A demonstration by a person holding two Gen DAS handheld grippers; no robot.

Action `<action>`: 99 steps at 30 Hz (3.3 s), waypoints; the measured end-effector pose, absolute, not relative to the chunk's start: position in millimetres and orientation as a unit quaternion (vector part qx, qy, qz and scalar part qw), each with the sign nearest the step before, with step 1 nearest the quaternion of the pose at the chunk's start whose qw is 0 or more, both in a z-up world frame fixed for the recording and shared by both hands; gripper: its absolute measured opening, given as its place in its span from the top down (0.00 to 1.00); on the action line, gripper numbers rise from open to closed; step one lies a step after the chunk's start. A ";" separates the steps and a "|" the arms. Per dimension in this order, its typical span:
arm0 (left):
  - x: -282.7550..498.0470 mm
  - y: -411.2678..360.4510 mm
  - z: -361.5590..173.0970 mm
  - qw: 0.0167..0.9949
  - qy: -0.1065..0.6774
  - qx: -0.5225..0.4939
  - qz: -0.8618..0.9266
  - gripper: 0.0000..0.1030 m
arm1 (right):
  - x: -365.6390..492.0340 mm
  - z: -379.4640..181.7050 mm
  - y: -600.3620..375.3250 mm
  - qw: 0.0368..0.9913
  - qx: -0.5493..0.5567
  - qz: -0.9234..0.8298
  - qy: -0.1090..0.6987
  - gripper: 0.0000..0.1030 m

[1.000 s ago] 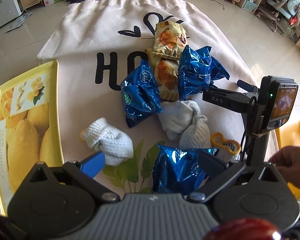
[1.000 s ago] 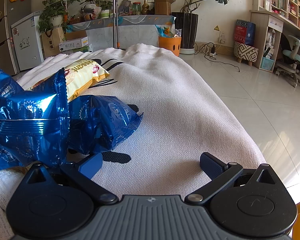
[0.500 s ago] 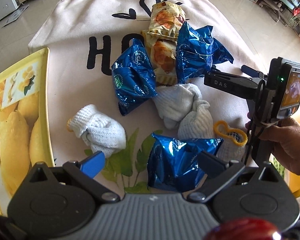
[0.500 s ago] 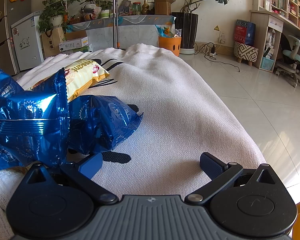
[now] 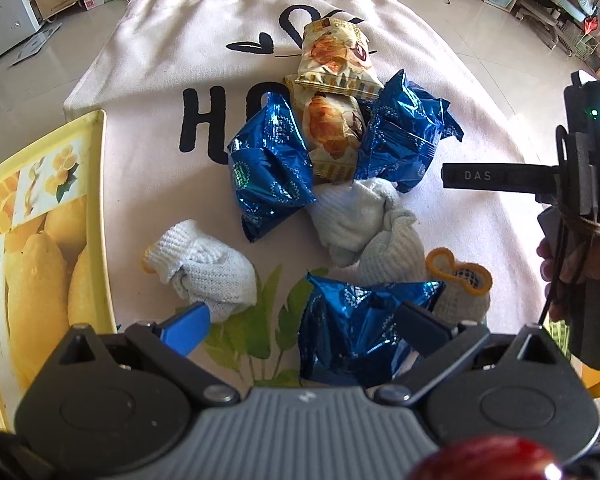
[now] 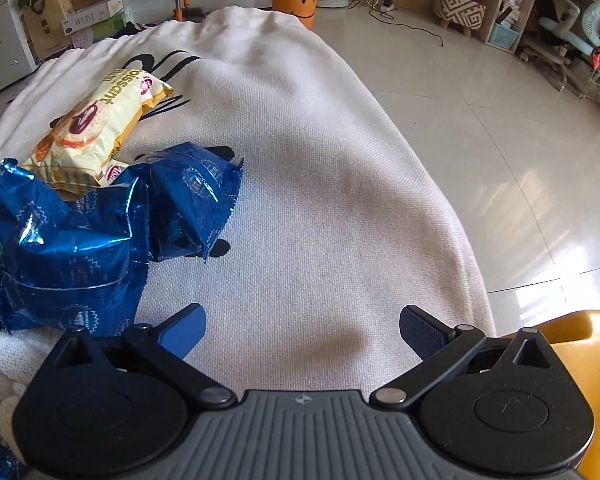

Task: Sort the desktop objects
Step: 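Move both tools over the cloth toward the snacks and gloves, then lower the left gripper over a blue foil packet while the right gripper nears a white glove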

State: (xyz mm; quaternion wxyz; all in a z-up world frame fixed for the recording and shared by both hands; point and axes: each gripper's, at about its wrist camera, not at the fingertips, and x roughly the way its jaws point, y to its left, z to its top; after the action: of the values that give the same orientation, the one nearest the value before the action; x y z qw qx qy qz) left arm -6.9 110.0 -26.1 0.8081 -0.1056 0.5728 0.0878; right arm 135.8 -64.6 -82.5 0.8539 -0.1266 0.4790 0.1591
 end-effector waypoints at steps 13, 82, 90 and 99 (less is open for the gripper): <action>-32.1 113.3 -17.6 0.819 0.557 -0.092 0.101 0.00 | 78.2 2.2 -65.1 0.877 -0.107 0.140 0.448 0.00; -40.6 86.0 -51.4 0.817 0.553 -0.138 0.084 0.00 | 38.8 -21.9 -105.1 0.821 0.060 0.041 0.566 0.01; -32.4 81.7 -63.1 0.817 0.551 -0.141 0.096 0.00 | 40.1 -25.6 -104.8 0.816 0.062 0.041 0.574 0.01; -31.3 90.8 -67.4 0.813 0.551 -0.149 0.119 0.00 | 41.6 -31.5 -104.5 0.809 0.065 0.040 0.583 0.01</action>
State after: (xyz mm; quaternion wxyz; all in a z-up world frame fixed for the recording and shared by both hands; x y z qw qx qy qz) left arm -31.3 90.8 -67.4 0.8126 -0.1492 0.5507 0.1189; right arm 41.6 -104.5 -31.5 0.8089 0.0650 0.5830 0.0401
